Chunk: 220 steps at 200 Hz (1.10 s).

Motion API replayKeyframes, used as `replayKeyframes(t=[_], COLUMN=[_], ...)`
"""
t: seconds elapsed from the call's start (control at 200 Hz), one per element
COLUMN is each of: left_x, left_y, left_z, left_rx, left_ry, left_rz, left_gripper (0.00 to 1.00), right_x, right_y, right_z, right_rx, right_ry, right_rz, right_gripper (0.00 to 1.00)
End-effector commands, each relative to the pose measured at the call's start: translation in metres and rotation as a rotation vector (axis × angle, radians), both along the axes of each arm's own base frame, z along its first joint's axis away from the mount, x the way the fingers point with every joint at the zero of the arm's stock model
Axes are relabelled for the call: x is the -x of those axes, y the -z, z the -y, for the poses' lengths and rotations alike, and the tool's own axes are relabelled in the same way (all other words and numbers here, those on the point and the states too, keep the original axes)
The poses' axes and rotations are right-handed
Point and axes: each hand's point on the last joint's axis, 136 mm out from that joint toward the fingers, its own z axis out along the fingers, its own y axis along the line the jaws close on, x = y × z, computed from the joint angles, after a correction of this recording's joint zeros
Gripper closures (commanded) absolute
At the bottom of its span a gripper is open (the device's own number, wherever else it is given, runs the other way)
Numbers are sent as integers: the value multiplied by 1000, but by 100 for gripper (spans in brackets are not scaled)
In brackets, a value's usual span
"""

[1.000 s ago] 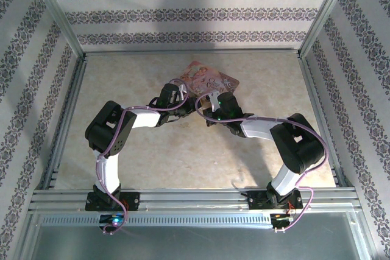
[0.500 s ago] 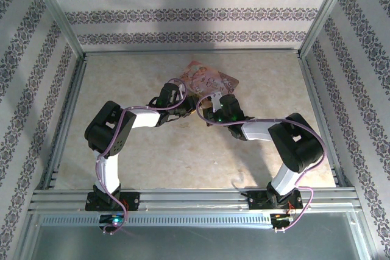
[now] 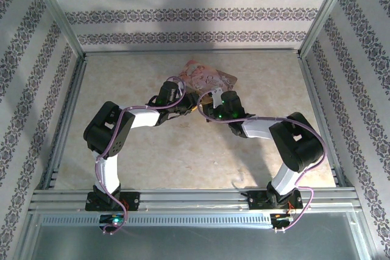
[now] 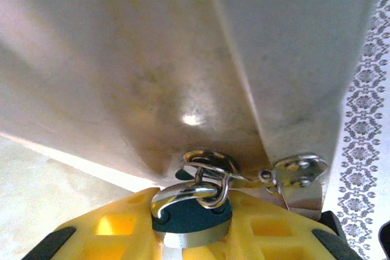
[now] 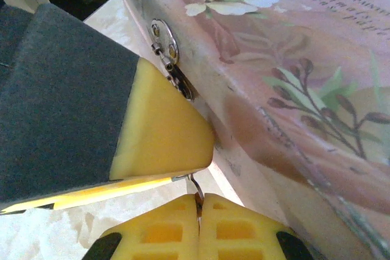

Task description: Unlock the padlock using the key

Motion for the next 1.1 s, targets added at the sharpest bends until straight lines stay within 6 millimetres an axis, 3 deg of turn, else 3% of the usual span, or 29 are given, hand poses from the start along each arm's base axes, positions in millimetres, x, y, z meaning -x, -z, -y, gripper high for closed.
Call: replayKeyframes(t=[0.0,0.67,0.85,1.094], left_x=[33,20,18,13], left_y=[-26,15,21,14], left_z=[35,30,25,-6], left_rx=[98,125,126,115], left_ry=[159,92,65,-14], left_rz=[0,-73,-80,-40], left_gripper=[73,71,64,47], right_x=[-27,1,4,8], right_y=[-78,25,41,53], right_z=[-25,-10,-6,-2], right_rx=[-163,-79,-81,-81], right_ry=[-38,8,21,36], right_rz=[208,-29,-79,-125], right_gripper=[100,100,100,100])
